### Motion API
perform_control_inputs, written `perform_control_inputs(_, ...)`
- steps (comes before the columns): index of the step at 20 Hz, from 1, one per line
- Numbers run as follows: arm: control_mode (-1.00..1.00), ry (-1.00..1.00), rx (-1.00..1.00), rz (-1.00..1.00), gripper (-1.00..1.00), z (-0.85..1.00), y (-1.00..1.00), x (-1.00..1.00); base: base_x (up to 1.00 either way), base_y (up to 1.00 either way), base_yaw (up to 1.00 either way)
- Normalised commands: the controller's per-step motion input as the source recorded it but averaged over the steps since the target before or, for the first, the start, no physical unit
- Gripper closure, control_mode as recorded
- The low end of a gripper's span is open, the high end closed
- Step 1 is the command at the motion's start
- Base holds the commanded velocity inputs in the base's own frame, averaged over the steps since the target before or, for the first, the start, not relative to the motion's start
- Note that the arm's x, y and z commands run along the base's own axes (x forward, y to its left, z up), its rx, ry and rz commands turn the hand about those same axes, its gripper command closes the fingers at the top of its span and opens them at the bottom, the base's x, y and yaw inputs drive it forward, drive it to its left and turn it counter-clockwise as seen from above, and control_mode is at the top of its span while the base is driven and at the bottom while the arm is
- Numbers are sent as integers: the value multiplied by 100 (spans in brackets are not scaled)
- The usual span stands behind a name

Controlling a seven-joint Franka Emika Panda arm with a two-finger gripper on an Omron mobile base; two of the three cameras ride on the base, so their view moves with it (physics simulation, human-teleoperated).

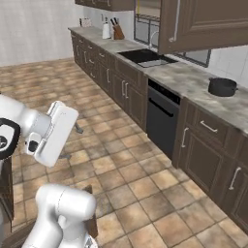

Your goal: Pick the kettle from the cabinet and place it on a stove burner. Then pick the pot from the counter and place it on another stove burner. Finally, turn both burners on.

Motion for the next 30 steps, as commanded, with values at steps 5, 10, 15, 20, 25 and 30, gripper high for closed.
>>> perform_control_inputs(5,100,0,0,0,-100,0,0,0,52,0,33)
perform_control_inputs(10,100,0,0,0,-100,0,0,0,99,-31,22)
perform_control_inputs(15,100,0,0,0,-100,0,0,0,95,-43,19)
perform_control_inputs(20,100,0,0,0,-100,0,0,0,23,-57,15)
perform_control_inputs(25,100,0,0,0,-100,0,0,0,15,-71,8)
perform_control_inputs(30,100,0,0,0,-100,0,0,0,-64,-41,10)
